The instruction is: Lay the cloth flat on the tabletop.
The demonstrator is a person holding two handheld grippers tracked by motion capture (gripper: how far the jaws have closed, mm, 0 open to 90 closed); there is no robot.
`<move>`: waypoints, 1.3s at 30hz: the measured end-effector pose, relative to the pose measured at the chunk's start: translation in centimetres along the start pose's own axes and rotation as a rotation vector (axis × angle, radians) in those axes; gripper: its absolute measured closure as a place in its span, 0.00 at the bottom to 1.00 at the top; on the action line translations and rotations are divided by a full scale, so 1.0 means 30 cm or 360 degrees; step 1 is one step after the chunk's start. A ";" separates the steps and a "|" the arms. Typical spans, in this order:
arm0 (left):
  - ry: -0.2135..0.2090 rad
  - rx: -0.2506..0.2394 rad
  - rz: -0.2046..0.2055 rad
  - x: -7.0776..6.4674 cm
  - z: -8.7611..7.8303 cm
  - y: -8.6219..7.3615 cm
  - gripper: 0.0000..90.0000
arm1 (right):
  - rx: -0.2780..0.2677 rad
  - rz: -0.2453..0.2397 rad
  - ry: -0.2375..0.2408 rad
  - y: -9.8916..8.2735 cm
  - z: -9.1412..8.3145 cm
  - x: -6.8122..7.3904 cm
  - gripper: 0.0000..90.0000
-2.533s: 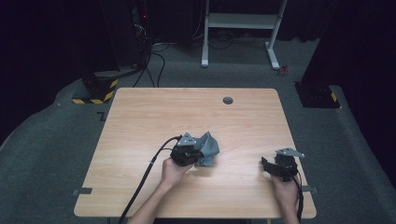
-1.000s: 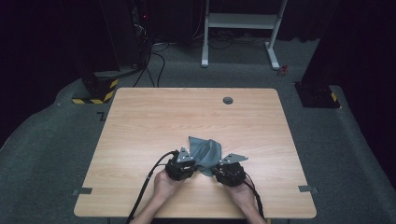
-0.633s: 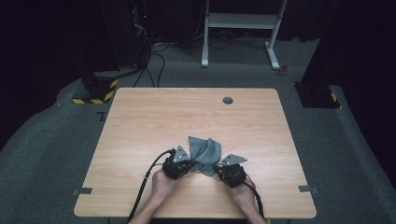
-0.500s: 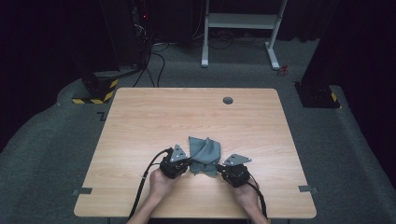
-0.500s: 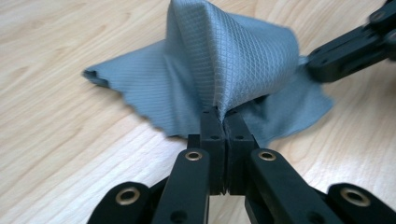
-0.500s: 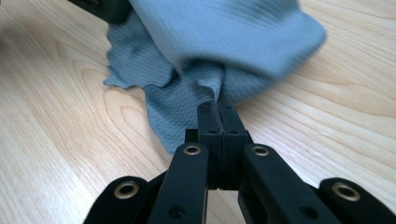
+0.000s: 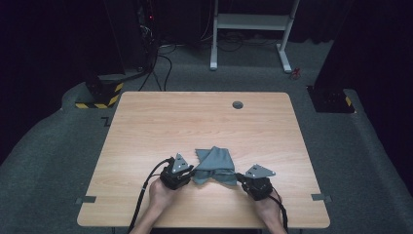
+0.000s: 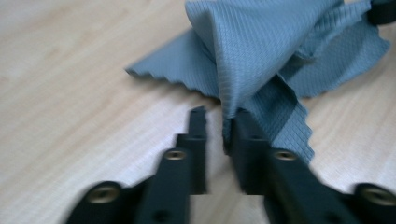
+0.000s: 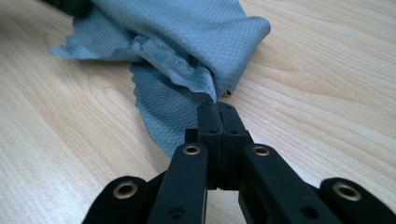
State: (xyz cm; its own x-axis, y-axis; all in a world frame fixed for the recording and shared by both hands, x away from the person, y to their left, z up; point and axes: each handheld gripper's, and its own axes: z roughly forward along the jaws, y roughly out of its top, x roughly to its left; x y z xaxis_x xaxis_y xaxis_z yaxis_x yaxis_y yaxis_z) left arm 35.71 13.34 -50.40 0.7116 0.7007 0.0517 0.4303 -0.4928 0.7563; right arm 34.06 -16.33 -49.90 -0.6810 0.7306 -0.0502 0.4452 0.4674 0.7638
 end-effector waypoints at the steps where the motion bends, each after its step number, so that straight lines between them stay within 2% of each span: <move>1: -0.0005 0.0022 -0.0014 -0.006 0.004 -0.010 0.70 | 0.0002 0.0014 0.0023 -0.005 0.003 0.004 0.92; 3: -0.0021 0.0041 -0.0030 -0.009 0.007 -0.016 0.63 | 0.0008 0.0021 0.0039 -0.007 0.006 0.006 0.89; 6: -0.0030 0.0087 -0.0037 -0.019 0.018 -0.029 0.62 | 0.0026 0.0032 0.0063 -0.020 0.018 0.022 0.78; 8: -0.0041 0.0107 -0.0042 -0.024 0.035 -0.025 0.67 | 0.0061 0.0018 0.0051 -0.024 0.038 0.034 0.76; 9: -0.0041 0.0107 -0.0042 -0.024 0.035 -0.025 0.73 | 0.0061 0.0018 0.0051 -0.024 0.038 0.034 0.76; 10: -0.0056 0.0099 -0.0036 -0.027 0.040 -0.020 0.73 | 0.0081 0.0015 0.0041 -0.024 0.047 0.037 0.79; 11: -0.0050 0.0099 -0.0003 -0.033 0.047 -0.011 0.88 | 0.0113 0.0000 0.0038 -0.023 0.061 0.038 0.91; 12: -0.0040 0.0099 0.0021 -0.036 0.049 -0.007 0.94 | 0.0117 -0.0015 0.0030 -0.023 0.065 0.040 0.97; 13: -0.0035 0.0099 0.0032 -0.036 0.050 -0.001 0.99 | 0.0122 -0.0037 0.0020 -0.023 0.067 0.041 1.00; 15: -0.0034 0.0093 0.0024 -0.035 0.048 0.004 1.00 | 0.0125 -0.0051 0.0022 -0.023 0.070 0.038 1.00; 16: -0.0023 0.0081 0.0033 -0.030 0.042 0.011 1.00 | 0.0133 -0.0053 0.0026 -0.022 0.068 0.036 1.00; 17: -0.0002 0.0038 0.0017 -0.013 0.017 0.024 1.00 | 0.0127 -0.0060 0.0010 -0.022 0.059 0.031 1.00; 18: -0.0002 0.0038 0.0017 -0.013 0.017 0.024 1.00 | 0.0127 -0.0060 0.0010 -0.022 0.059 0.031 1.00; 20: 0.0032 -0.0010 -0.0002 0.010 -0.015 0.040 1.00 | 0.0106 -0.0060 0.0000 -0.024 0.034 0.015 1.00; 21: 0.0080 -0.0032 -0.0008 0.033 -0.042 0.057 1.00 | 0.0099 -0.0063 -0.0003 -0.024 0.025 0.009 1.00; 22: 0.0080 -0.0032 -0.0008 0.033 -0.042 0.057 1.00 | 0.0099 -0.0063 -0.0003 -0.024 0.025 0.009 1.00; 26: 0.0218 -0.0033 -0.0012 0.084 -0.070 0.075 0.99 | 0.0095 -0.0096 -0.0070 -0.027 -0.006 -0.005 1.00; 27: 0.0229 -0.0036 -0.0030 0.097 -0.077 0.073 1.00 | 0.0091 -0.0105 -0.0104 -0.029 -0.017 -0.013 1.00; 28: 0.0220 -0.0040 -0.0052 0.107 -0.082 0.069 0.99 | 0.0072 -0.0074 -0.0117 -0.034 -0.035 -0.034 1.00; 30: 0.0162 -0.0037 -0.0095 0.116 -0.091 0.053 0.99 | 0.0060 -0.0046 -0.0109 -0.039 -0.045 -0.046 1.00; 32: 0.0130 -0.0015 -0.0094 0.109 -0.084 0.038 0.98 | 0.0032 -0.0009 -0.0052 -0.045 -0.056 -0.055 1.00; 34: 0.0108 0.0022 -0.0102 0.101 -0.067 0.020 0.92 | 0.0033 -0.0041 -0.0011 -0.045 -0.049 -0.038 0.99; 37: 0.0110 0.0041 -0.0108 0.095 -0.053 0.004 0.76 | 0.0030 -0.0052 0.0041 -0.037 -0.026 -0.007 0.90; 39: 0.0120 0.0016 -0.0067 0.080 -0.060 0.002 0.64 | 0.0034 -0.0060 0.0075 -0.020 0.009 0.022 0.84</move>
State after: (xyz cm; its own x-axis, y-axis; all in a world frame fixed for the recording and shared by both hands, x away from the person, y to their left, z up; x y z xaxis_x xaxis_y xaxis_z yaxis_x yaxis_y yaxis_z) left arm 36.45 15.90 -49.06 0.6489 0.7577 0.0696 0.4646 -0.4670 0.7524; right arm 33.51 -16.00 -50.56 -0.7240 0.6882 -0.0477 0.4309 0.5051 0.7478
